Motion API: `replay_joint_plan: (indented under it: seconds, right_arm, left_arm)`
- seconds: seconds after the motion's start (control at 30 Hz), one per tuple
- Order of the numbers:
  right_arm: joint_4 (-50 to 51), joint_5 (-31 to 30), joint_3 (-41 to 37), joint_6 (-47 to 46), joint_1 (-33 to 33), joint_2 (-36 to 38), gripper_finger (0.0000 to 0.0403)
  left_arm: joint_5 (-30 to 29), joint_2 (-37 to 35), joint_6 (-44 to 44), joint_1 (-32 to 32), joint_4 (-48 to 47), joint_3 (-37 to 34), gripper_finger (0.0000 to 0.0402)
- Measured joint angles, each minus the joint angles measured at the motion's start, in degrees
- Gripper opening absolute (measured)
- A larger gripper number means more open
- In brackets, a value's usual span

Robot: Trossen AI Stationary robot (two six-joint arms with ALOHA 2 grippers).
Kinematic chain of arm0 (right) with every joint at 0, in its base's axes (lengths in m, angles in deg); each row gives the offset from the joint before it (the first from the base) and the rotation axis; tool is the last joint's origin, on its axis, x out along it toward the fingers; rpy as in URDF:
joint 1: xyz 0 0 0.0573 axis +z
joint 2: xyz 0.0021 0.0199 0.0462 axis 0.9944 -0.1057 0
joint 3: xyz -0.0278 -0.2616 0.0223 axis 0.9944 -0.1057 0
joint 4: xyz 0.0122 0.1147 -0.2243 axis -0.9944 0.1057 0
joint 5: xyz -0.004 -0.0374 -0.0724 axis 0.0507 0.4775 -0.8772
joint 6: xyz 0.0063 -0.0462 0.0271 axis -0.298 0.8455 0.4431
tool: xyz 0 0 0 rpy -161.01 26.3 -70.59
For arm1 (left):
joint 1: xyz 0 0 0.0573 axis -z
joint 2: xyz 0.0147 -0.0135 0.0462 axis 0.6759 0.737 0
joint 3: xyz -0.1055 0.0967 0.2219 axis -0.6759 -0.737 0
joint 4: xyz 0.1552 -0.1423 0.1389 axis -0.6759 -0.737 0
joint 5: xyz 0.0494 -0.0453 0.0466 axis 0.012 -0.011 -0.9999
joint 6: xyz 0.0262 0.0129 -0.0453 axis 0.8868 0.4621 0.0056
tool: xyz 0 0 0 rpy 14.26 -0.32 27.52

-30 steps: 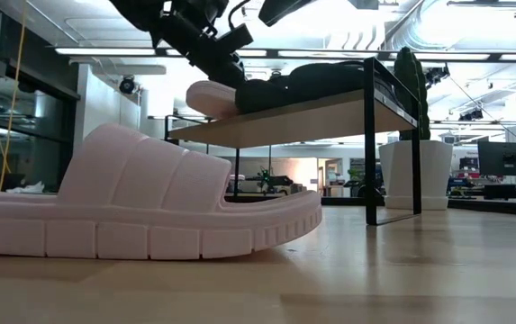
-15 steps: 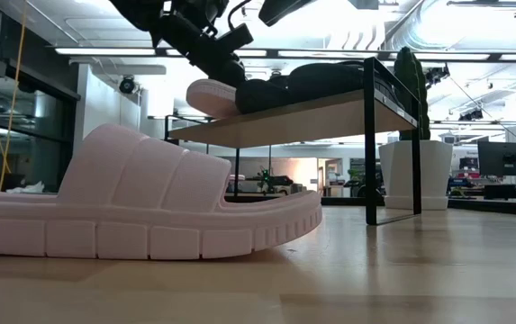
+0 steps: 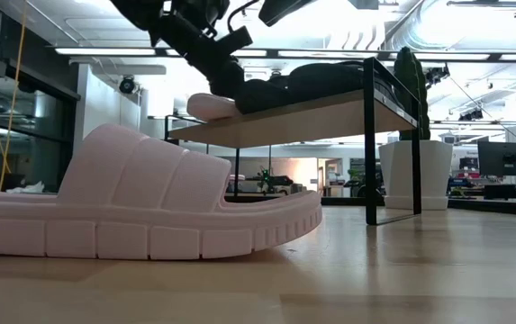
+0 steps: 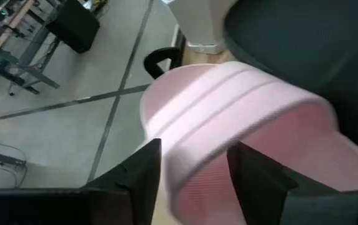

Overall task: Pick and place slides into the shelf
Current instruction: Put the top pink slipper on the shelf, then put the pink slipper on the shelf

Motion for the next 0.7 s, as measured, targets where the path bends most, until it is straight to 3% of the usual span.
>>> replay_joint_plan:
  seconds: [0.47,0.7]
  right_arm:
    - [0.03,0.01,0.00,0.00,0.00,0.00,0.0193]
    - [0.04,0.75,0.00,0.00,0.00,0.00,0.0193]
  left_arm:
    - [-1.48,-0.04,0.07,3.03,-2.91,1.85,0.0195]
    - [-4.91,-0.04,0.10,5.04,-10.50,5.04,0.0195]
